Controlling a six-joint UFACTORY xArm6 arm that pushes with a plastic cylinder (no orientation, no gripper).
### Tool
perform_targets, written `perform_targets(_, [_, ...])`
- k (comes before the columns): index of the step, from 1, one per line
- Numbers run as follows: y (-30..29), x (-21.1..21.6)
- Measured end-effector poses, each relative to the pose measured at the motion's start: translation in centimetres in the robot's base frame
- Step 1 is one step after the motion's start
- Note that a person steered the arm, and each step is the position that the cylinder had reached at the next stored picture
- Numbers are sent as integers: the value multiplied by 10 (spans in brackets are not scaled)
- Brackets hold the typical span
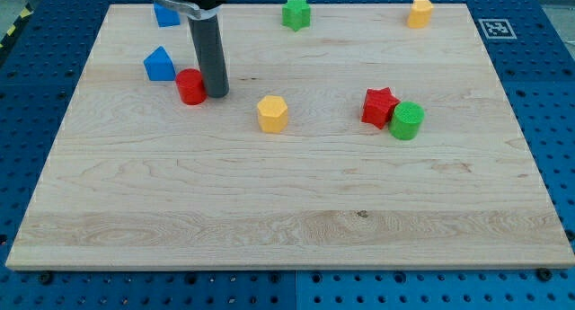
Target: Push the red circle to the bottom left side of the blue triangle
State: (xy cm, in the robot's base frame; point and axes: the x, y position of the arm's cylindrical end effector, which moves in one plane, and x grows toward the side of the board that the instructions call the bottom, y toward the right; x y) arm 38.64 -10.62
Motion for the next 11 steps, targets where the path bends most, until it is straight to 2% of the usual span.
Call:
perform_targets(2, [-43, 0])
perform_targets(5, [-70, 0])
perform_targets(8, [-60, 0])
perform_targets(11, [-61, 23])
